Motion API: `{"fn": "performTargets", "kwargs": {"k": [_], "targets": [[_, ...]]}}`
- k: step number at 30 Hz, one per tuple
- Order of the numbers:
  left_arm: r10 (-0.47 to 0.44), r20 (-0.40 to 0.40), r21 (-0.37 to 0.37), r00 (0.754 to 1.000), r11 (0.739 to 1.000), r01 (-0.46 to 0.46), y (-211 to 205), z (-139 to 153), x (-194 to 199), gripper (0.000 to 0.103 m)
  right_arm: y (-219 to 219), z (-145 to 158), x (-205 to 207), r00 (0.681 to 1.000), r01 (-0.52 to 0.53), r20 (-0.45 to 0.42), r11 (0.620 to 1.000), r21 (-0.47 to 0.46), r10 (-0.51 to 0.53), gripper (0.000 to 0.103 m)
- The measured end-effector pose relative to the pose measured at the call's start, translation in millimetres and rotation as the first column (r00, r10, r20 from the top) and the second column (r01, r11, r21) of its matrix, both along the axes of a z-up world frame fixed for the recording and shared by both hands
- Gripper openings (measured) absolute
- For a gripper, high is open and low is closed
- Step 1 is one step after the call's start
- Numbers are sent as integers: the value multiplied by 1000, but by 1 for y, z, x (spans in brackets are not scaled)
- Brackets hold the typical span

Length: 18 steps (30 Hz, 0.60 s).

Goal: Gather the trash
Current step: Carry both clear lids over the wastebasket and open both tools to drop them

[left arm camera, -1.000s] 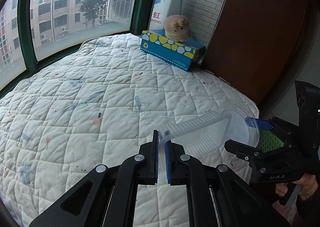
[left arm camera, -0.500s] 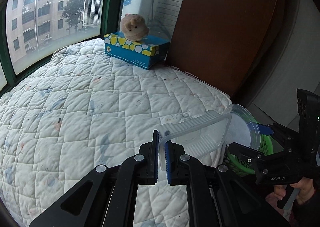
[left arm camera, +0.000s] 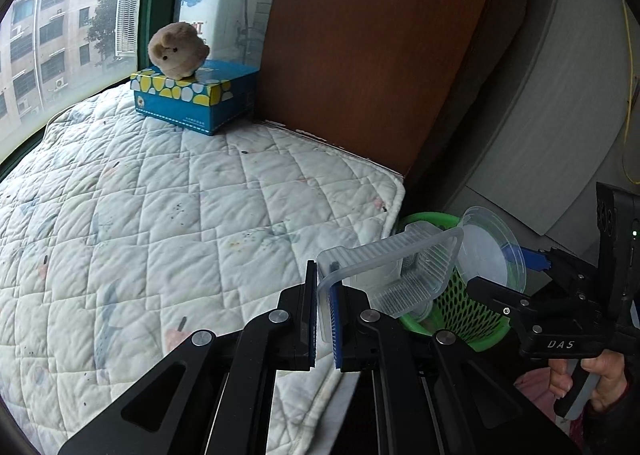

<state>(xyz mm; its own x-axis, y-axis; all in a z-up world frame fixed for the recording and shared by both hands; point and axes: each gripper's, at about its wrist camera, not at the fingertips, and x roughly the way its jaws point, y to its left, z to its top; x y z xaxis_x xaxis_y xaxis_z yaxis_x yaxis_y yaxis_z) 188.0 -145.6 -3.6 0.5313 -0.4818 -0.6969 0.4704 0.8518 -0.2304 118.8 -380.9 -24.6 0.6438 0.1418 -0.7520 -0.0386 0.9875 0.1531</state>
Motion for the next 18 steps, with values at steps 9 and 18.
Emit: {"fn": "performTargets", "kwargs": {"k": [9, 18], "targets": [[-63, -11, 13, 998, 998, 63, -53, -4, 0, 6, -53, -11, -17, 995, 100, -24, 995, -16, -101, 92], [-112, -25, 42, 993, 993, 113, -97, -10, -4, 6, -91, -23, -28, 986, 160, -48, 987, -21, -160, 92]]}}
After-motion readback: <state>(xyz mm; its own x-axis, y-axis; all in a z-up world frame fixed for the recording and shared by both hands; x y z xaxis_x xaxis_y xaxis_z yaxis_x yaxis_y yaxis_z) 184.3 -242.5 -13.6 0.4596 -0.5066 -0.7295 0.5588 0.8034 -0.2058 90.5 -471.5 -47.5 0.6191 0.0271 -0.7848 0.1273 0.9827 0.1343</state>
